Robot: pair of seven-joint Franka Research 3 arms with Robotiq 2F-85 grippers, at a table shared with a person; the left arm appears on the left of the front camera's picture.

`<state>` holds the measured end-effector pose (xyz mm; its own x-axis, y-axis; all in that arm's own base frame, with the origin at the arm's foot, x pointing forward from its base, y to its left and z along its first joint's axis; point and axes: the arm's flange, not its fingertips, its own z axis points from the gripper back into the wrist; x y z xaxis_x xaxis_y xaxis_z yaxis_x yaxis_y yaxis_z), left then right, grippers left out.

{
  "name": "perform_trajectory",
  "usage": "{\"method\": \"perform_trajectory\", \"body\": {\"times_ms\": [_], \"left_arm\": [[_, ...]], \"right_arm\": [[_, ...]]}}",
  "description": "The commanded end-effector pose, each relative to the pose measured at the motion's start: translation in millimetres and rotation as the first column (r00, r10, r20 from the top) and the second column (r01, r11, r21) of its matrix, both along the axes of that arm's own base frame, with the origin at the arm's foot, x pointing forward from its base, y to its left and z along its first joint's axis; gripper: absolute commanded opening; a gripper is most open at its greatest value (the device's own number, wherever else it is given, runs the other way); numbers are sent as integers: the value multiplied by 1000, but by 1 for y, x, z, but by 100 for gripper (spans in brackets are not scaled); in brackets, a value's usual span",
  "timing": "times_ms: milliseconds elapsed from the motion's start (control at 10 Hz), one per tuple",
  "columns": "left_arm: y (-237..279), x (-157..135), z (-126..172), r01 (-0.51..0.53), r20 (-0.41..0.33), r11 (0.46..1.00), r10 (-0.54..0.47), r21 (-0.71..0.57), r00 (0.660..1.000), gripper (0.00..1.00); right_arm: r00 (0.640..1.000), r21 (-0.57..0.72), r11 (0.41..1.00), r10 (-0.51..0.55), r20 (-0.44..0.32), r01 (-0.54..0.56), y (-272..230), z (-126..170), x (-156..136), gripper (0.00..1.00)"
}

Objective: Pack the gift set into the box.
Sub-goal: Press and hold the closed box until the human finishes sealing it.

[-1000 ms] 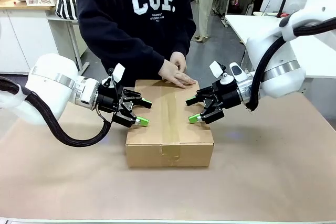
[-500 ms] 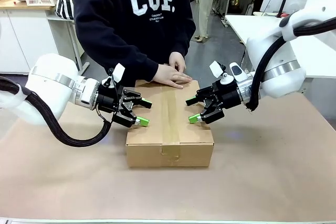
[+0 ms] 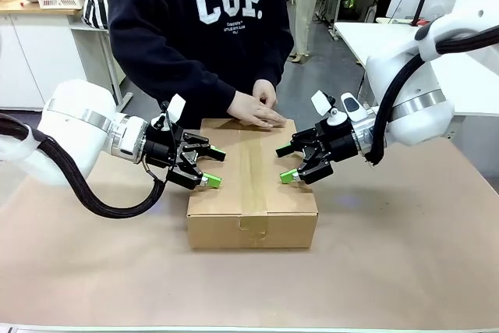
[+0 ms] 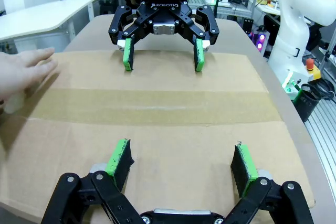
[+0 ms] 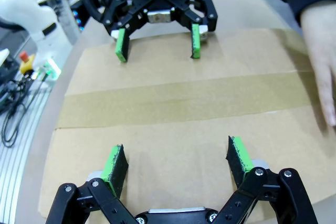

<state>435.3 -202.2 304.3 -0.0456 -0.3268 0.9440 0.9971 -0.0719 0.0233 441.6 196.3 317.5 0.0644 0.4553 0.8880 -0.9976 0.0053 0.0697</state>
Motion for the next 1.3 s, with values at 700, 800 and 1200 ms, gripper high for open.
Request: {"method": "perform_trajectory", "body": {"times_ms": [700, 800, 1200], "left_arm": [[2, -1, -1, 10, -1, 1000, -10, 6, 1000, 100], [2, -1, -1, 10, -1, 1000, -10, 6, 1000, 100], [2, -1, -1, 10, -1, 1000, -10, 6, 1000, 100]], "right_arm": [[1000, -3, 1000, -6, -3, 6, -1, -1, 0, 100], [1000, -3, 1000, -6, -3, 6, -1, -1, 0, 100], [1000, -3, 1000, -6, -3, 6, -1, -1, 0, 100]]}}
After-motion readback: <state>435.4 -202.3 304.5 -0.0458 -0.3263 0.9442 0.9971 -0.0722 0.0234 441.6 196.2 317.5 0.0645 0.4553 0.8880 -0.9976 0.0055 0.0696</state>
